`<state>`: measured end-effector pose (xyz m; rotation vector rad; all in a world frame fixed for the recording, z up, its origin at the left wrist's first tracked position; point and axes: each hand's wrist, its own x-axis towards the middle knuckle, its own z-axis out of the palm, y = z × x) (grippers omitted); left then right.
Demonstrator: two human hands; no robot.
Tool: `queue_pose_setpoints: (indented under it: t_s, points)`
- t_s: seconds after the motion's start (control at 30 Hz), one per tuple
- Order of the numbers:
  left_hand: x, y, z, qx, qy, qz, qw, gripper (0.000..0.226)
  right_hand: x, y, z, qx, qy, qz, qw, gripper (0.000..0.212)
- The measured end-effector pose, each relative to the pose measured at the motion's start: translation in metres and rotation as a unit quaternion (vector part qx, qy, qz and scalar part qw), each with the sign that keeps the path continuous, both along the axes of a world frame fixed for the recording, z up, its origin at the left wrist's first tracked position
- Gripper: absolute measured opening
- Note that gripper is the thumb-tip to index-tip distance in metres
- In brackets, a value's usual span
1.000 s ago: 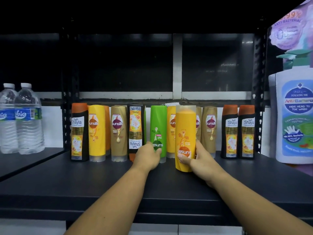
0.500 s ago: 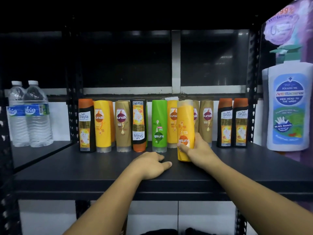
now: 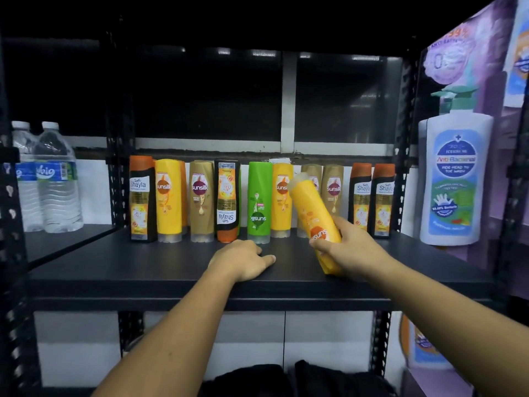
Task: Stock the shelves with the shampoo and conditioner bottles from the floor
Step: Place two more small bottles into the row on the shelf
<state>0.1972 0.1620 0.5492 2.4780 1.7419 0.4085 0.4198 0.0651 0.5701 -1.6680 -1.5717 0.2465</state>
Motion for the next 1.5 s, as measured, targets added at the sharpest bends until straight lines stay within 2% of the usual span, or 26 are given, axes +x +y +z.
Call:
queue_pose_setpoints:
  t_s: [0.13,0.27,0.4,0.53,0.63,0.73,1.07,1.13,1.3,1.5]
  points:
    - [-0.001,0.003,-0.002,0.006,-0.005,0.002,1.0,0.062,0.001,-0.01,0.006,-0.002,-0.061,-0.003,0.998,0.064]
    - [-0.002,0.006,-0.004,0.007,-0.021,0.001,1.0,0.066,0.007,-0.015,0.008,0.024,-0.039,-0.036,0.998,0.072]
    - [-0.003,0.007,-0.004,0.003,-0.03,-0.001,1.0,0.065,0.012,-0.014,0.012,0.087,0.058,-0.054,0.993,0.086]
    - [-0.003,0.008,-0.004,-0.002,-0.033,-0.007,0.999,0.058,0.008,-0.006,0.023,0.167,0.198,-0.026,0.966,0.094]
    - [-0.002,0.008,-0.005,0.004,-0.036,-0.008,0.999,0.053,-0.004,0.003,0.032,0.208,0.269,0.002,0.941,0.094]
    - [-0.003,0.008,-0.005,0.005,-0.041,-0.008,0.999,0.052,-0.018,0.015,0.044,0.221,0.305,0.036,0.926,0.084]
    - [-0.002,0.009,-0.004,0.001,-0.038,-0.017,0.999,0.056,-0.042,0.044,0.054,0.161,0.216,0.097,0.958,0.056]
    - [-0.003,0.008,-0.004,0.003,-0.04,-0.02,0.999,0.056,-0.041,0.044,0.045,0.12,0.206,0.103,0.966,0.058]
    - [-0.003,0.009,-0.006,0.017,-0.042,-0.028,0.999,0.054,-0.031,0.04,0.0,-0.047,0.123,0.094,0.987,0.077]
    - [0.0,0.016,-0.006,0.008,-0.05,-0.023,0.998,0.055,-0.026,0.068,-0.011,-0.061,0.125,0.082,0.987,0.072]
